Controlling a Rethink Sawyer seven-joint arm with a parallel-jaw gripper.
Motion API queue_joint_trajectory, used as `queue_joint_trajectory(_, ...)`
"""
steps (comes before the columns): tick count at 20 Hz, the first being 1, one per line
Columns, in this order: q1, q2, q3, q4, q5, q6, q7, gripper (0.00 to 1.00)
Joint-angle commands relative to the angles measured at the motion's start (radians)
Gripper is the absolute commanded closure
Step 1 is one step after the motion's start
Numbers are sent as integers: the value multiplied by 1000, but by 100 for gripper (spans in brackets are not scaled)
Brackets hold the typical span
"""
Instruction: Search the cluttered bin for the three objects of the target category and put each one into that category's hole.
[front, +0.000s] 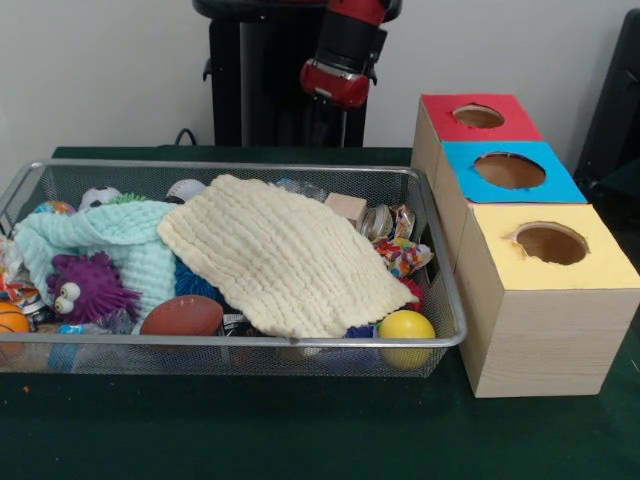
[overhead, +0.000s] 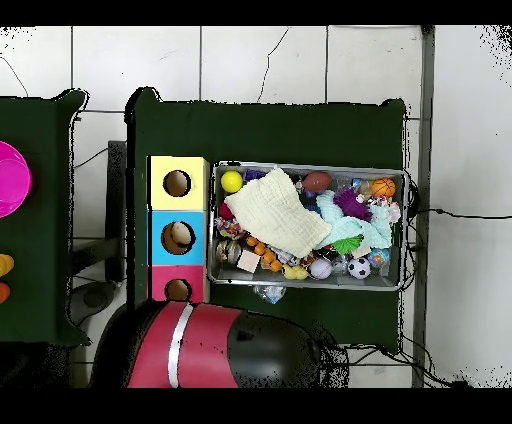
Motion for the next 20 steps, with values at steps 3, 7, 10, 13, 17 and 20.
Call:
queue_joint_trajectory(3, -43, 166, 59, -212, 91, 1, 205, 100)
queue_joint_trajectory(7, -65, 158, 62, -220, 69, 70, 153, 100)
queue_joint_trajectory(10, -74, 151, 64, -224, 50, 110, 132, 0)
queue_joint_trajectory(13, -85, 146, 67, -227, 36, 144, 120, 0)
queue_joint_trajectory(17, -48, 124, 55, -205, 104, 113, 132, 0)
queue_joint_trajectory(20, -63, 130, 61, -215, 99, 134, 132, 0)
